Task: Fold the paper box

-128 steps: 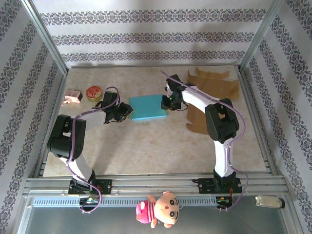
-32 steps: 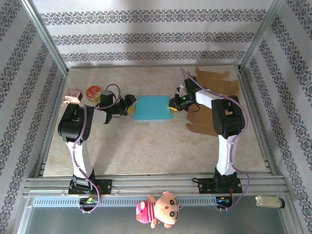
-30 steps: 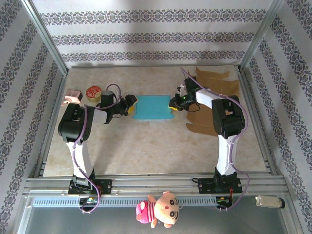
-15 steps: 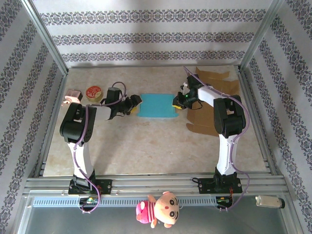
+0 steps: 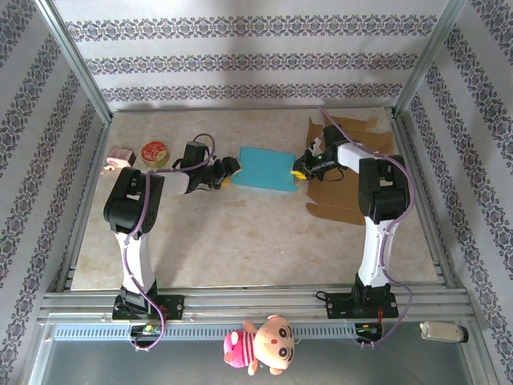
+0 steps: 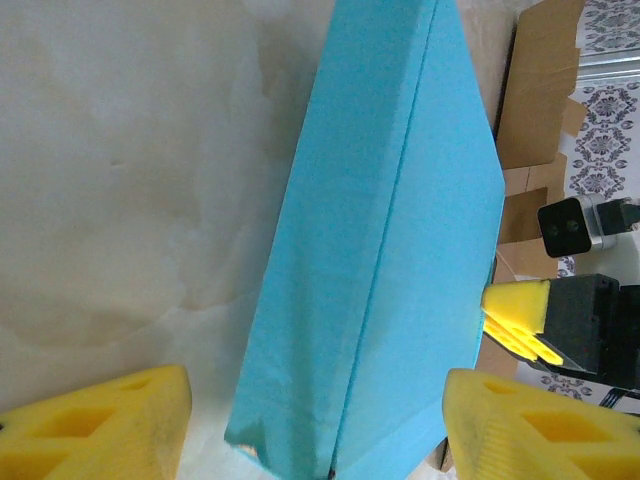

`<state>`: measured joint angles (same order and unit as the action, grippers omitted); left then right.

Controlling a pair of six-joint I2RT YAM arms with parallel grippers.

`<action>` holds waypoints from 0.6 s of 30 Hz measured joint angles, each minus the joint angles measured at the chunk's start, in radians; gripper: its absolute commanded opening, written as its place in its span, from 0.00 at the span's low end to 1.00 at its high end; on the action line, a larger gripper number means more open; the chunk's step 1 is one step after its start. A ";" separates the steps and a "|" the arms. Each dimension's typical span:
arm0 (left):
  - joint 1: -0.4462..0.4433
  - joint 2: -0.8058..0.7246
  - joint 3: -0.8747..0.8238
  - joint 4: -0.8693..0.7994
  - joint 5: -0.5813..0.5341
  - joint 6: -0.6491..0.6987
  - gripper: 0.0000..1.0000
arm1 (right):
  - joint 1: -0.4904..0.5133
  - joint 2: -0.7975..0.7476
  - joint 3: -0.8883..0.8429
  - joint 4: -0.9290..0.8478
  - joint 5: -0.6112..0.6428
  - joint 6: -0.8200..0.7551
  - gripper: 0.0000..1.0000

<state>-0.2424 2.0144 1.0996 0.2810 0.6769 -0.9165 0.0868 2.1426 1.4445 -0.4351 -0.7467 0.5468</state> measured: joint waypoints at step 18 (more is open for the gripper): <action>0.006 0.086 0.037 0.124 0.078 -0.184 0.50 | -0.025 0.000 -0.040 0.074 -0.051 0.058 0.18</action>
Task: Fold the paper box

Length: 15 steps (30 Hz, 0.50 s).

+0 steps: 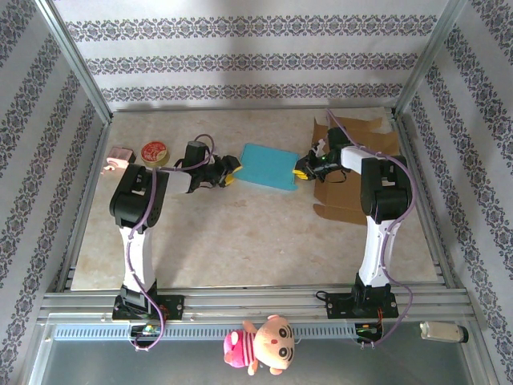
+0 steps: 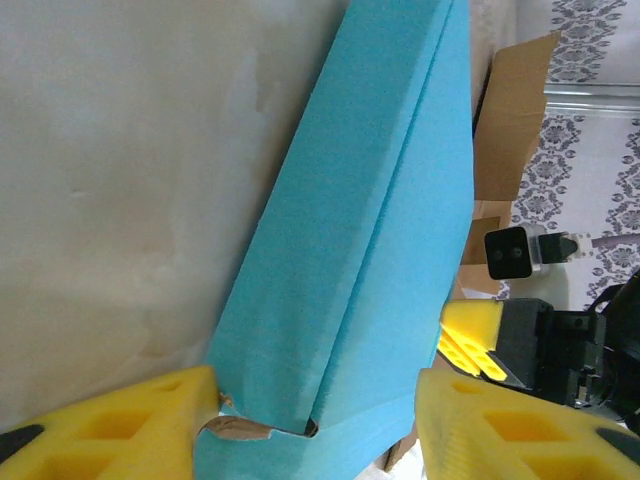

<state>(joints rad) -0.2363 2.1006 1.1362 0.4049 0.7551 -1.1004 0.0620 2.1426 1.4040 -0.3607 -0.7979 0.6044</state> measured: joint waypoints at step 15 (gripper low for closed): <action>-0.066 -0.056 0.063 -0.302 -0.125 0.218 0.54 | 0.070 -0.172 -0.024 -0.139 0.214 -0.022 0.65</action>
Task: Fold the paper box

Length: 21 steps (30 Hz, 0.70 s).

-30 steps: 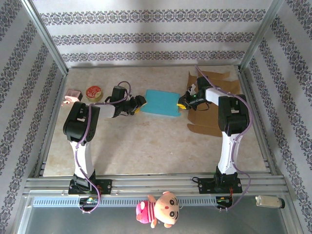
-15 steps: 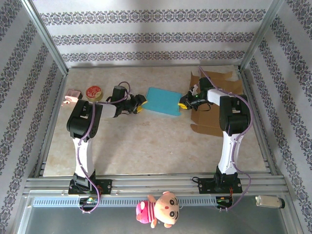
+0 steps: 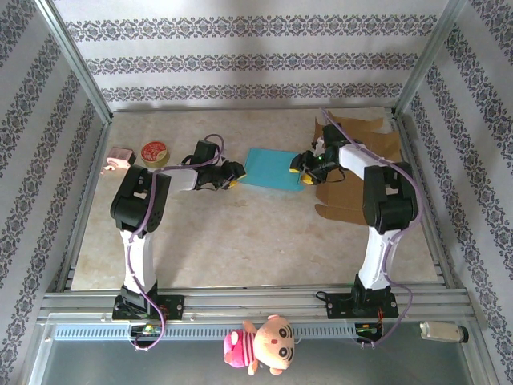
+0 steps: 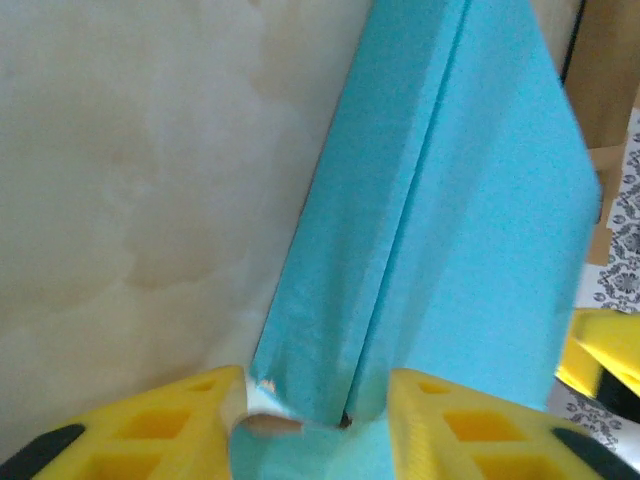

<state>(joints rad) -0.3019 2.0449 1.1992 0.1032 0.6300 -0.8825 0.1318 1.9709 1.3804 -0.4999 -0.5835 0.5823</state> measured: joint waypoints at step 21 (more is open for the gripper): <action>-0.006 -0.215 0.036 -0.291 -0.223 0.279 0.86 | 0.013 0.142 0.250 -0.218 0.263 -0.102 0.43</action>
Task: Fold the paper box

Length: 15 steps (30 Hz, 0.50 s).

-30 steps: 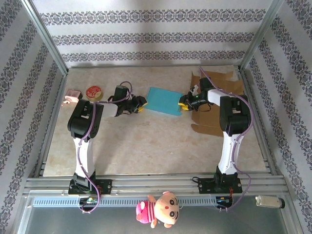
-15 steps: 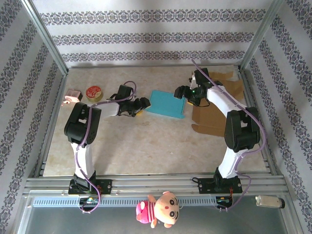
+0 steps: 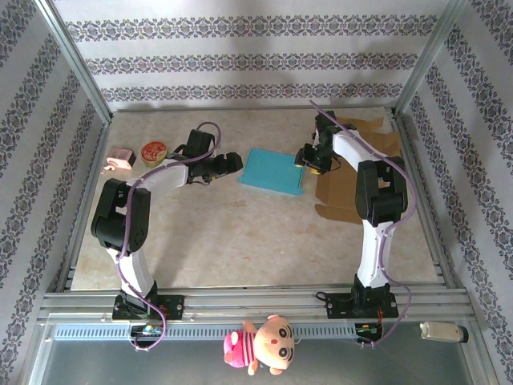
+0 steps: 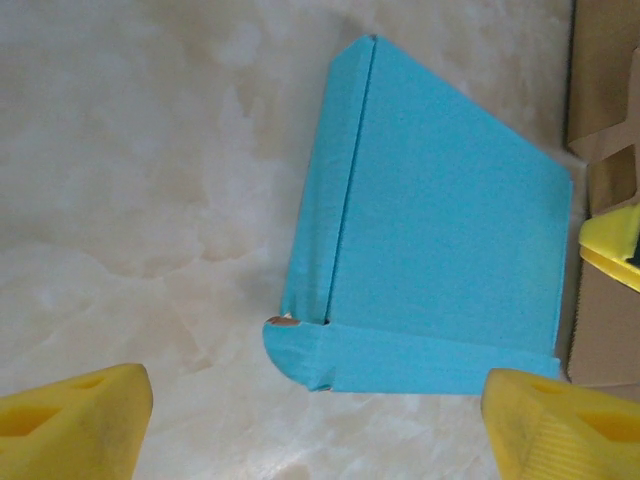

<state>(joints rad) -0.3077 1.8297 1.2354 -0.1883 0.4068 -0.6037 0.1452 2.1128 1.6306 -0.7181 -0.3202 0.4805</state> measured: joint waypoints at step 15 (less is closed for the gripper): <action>0.078 -0.136 -0.115 -0.022 -0.050 -0.025 0.87 | 0.110 0.031 -0.048 0.085 -0.210 -0.072 0.20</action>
<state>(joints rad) -0.2298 1.6936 1.1206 -0.2104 0.3569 -0.6289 0.2554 2.1433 1.5822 -0.6331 -0.5304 0.4088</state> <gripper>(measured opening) 0.867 0.201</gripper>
